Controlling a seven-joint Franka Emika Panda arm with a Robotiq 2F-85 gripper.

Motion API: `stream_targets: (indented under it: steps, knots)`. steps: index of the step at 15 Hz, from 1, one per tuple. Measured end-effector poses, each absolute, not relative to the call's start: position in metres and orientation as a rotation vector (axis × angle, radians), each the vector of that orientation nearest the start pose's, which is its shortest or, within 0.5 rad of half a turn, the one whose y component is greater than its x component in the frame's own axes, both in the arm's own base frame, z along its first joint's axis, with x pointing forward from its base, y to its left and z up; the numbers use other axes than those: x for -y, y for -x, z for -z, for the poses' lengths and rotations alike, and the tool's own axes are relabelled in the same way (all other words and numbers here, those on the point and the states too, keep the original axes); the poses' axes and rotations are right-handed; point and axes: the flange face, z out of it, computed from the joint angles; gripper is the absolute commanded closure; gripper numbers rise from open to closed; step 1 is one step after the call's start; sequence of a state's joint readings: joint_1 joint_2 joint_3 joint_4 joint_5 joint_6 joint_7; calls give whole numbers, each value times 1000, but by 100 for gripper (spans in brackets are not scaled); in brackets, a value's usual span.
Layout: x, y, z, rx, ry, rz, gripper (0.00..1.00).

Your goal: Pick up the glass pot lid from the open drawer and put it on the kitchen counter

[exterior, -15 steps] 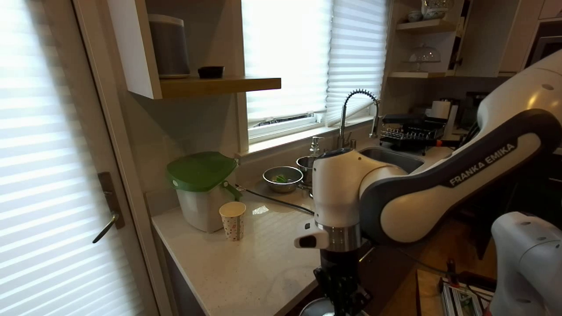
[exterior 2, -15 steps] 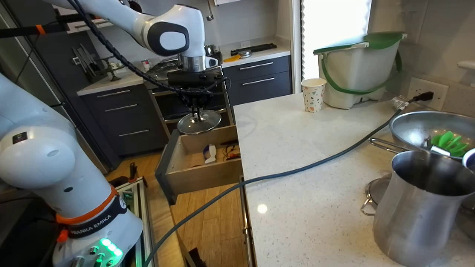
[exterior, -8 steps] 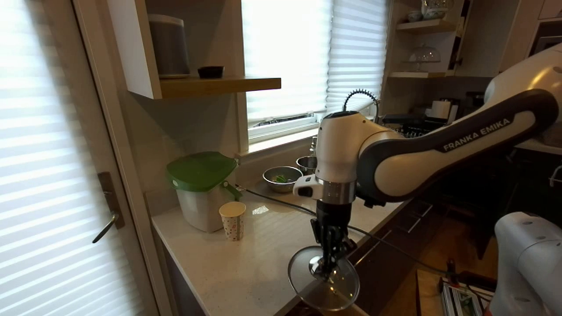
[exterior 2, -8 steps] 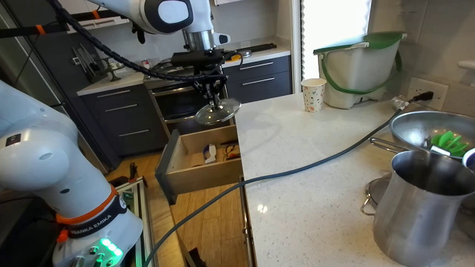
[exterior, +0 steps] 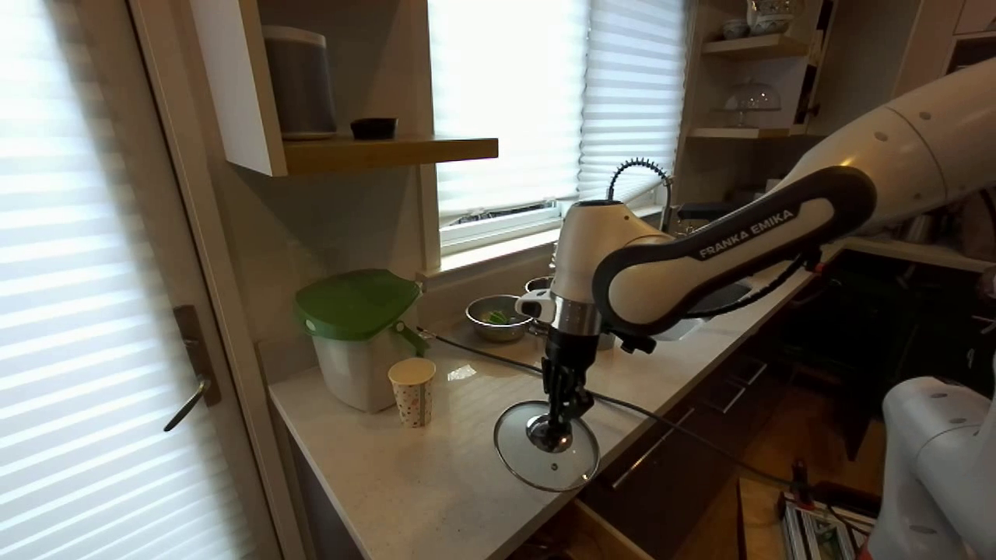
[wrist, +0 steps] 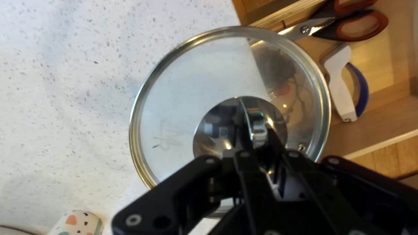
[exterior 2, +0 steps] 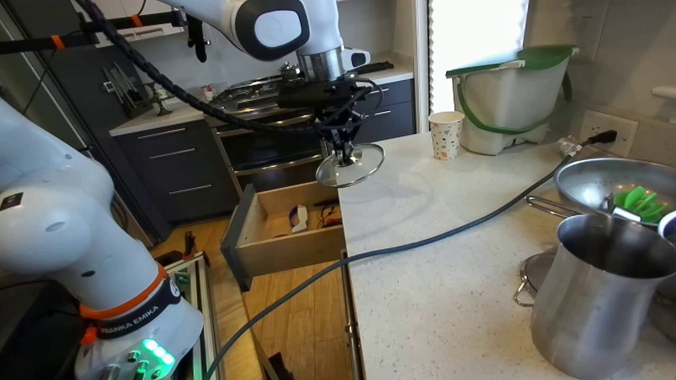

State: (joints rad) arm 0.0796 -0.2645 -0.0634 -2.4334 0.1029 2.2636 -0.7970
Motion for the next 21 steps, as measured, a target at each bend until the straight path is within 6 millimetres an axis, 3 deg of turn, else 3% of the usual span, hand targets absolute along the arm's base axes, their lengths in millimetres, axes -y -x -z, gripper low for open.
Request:
stream_targets:
  steps: [4,9,11,15,19,21]
  knots:
    - [14,-476,-384,950,2892,257,96]
    - [21,-492,-359,756,2864,275,96]
    - [24,-497,-356,715,2856,279,60]
    - [26,-506,-358,651,2845,318,33]
    - [16,-510,-377,681,2847,364,2]
    - [6,-507,-395,703,2883,377,0]
